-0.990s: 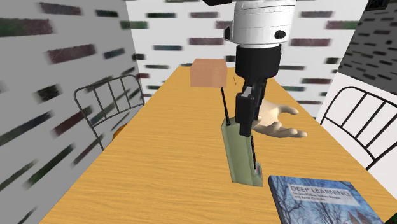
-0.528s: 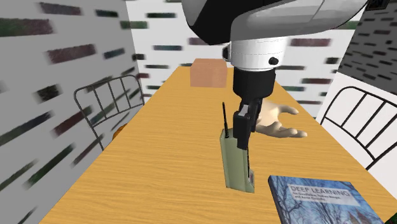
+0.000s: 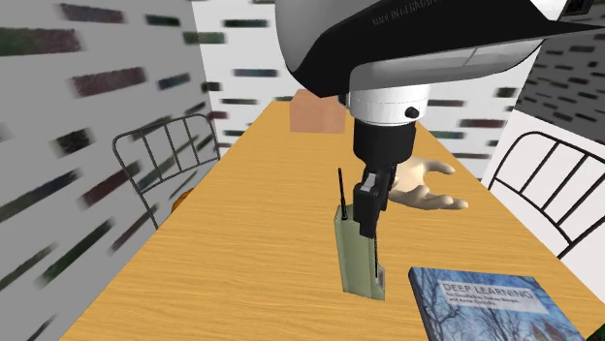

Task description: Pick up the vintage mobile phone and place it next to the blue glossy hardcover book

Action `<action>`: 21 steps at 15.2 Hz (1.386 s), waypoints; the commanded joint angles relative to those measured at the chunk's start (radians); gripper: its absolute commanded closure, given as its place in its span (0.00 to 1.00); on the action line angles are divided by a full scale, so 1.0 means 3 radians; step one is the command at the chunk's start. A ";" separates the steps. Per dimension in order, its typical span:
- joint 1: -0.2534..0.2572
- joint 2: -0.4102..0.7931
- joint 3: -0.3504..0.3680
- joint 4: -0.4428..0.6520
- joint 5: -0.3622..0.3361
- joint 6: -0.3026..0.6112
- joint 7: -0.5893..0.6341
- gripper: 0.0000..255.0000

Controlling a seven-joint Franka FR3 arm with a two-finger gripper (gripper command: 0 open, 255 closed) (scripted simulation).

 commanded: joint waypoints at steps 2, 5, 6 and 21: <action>0.0000 -0.0001 0.0000 0.0001 0.0000 0.0001 0.0000 1.00; 0.0000 0.0000 0.0000 0.0002 0.0000 0.0001 0.0001 0.00; 0.0000 0.0000 0.0001 0.0001 0.0000 0.0002 0.0001 0.00; 0.0006 0.0068 0.0016 0.0494 0.0005 -0.0423 -0.0002 0.00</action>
